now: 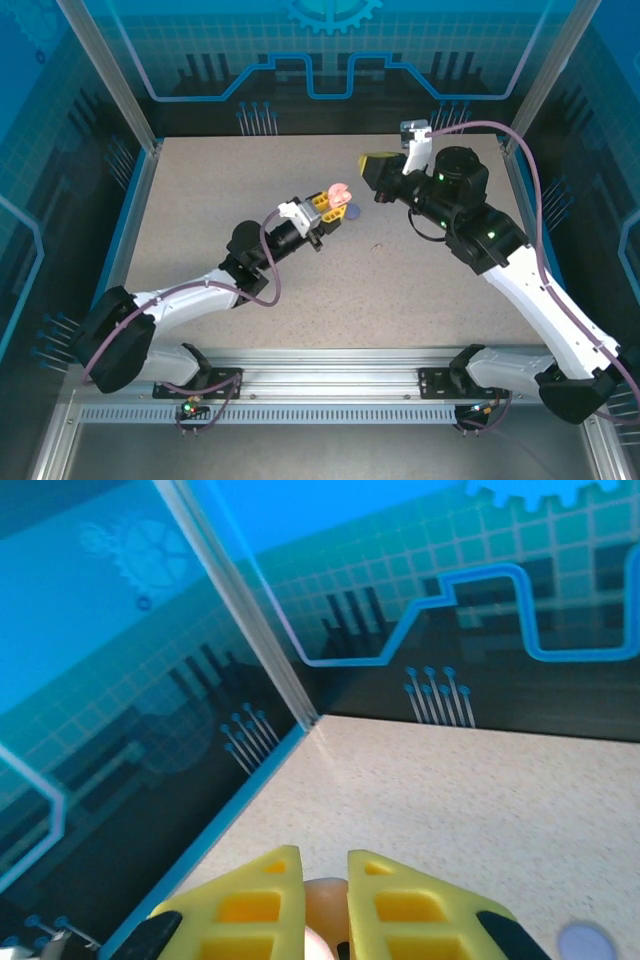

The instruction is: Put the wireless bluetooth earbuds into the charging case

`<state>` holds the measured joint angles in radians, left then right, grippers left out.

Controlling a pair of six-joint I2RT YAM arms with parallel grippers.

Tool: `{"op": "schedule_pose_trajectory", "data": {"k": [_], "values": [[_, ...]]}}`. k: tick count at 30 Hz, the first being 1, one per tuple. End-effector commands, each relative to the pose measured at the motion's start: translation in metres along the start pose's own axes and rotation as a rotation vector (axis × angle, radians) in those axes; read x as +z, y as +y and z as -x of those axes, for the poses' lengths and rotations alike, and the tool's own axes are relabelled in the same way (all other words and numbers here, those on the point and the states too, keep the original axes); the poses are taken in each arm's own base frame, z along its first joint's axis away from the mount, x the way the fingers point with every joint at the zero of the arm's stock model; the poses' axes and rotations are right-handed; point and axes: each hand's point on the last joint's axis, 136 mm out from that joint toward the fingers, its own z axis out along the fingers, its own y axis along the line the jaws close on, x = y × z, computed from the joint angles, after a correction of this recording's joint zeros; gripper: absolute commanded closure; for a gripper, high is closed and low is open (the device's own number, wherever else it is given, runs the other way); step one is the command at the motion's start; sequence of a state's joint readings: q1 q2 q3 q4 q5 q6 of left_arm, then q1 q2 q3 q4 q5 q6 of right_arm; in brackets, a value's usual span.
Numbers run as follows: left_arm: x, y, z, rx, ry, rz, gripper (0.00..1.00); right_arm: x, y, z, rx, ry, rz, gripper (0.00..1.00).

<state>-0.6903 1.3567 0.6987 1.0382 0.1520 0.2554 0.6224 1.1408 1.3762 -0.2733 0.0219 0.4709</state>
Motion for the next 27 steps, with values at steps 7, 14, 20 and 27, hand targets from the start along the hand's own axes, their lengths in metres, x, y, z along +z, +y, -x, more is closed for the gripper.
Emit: {"op": "schedule_pose_trajectory", "data": {"k": [7, 14, 20, 27], "values": [[0.017, 0.014, 0.032, 0.034, -0.099, 0.053, 1.0, -0.008, 0.033, 0.002, -0.071, -0.072, 0.144, 0.86], [0.019, 0.015, 0.033, 0.023, -0.099, 0.057, 1.0, -0.006, 0.041, -0.009, -0.112, -0.055, 0.181, 0.86], [0.019, 0.014, 0.035, 0.018, -0.101, 0.051, 1.0, 0.002, 0.037, -0.017, -0.11, -0.039, 0.166, 0.87], [0.019, 0.014, 0.034, 0.015, -0.099, 0.048, 1.0, 0.01, 0.036, -0.026, -0.099, -0.011, 0.17, 0.87]]}}
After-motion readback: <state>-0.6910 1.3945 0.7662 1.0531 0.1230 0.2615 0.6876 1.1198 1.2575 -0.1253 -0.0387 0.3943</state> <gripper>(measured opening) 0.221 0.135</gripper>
